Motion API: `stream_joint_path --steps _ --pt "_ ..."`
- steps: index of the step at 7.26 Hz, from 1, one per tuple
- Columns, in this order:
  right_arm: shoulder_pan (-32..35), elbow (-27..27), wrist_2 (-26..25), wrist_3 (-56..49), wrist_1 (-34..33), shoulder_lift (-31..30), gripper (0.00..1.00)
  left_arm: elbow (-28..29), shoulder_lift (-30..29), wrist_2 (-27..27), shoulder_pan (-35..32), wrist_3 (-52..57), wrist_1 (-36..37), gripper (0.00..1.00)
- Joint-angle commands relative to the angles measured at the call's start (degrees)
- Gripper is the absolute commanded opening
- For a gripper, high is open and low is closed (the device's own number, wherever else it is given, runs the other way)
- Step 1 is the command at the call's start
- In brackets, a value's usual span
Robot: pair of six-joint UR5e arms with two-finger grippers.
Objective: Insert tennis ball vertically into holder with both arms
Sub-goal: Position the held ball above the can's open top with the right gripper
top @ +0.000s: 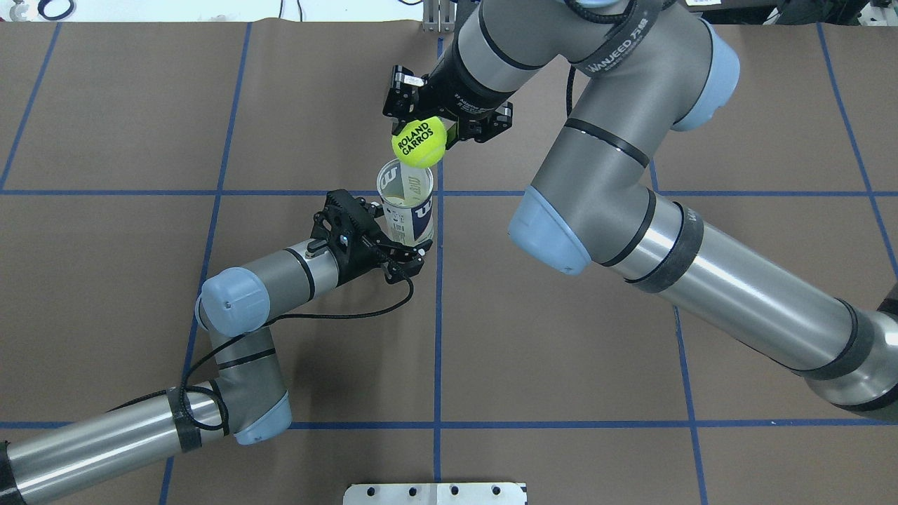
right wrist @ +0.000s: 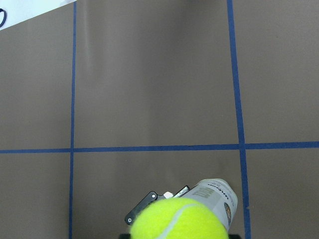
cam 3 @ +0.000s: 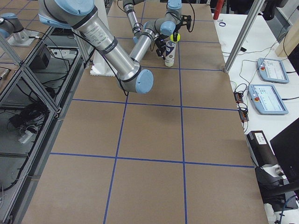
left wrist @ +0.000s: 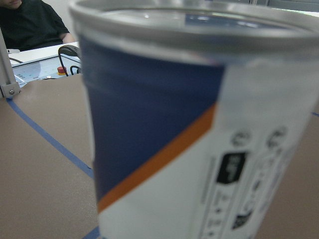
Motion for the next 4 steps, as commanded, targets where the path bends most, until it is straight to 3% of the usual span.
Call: stream_joint_path --steps 1,4 --pt "-2.11 -0.13 -2.41 0.02 -0.34 0.31 0.0 0.06 0.04 0.02 0.0 0.07 0.0 0.99" --pt "-4.05 -0.14 -4.61 0.11 -1.13 0.31 0.0 0.24 0.13 0.02 0.0 0.16 0.09 0.99"
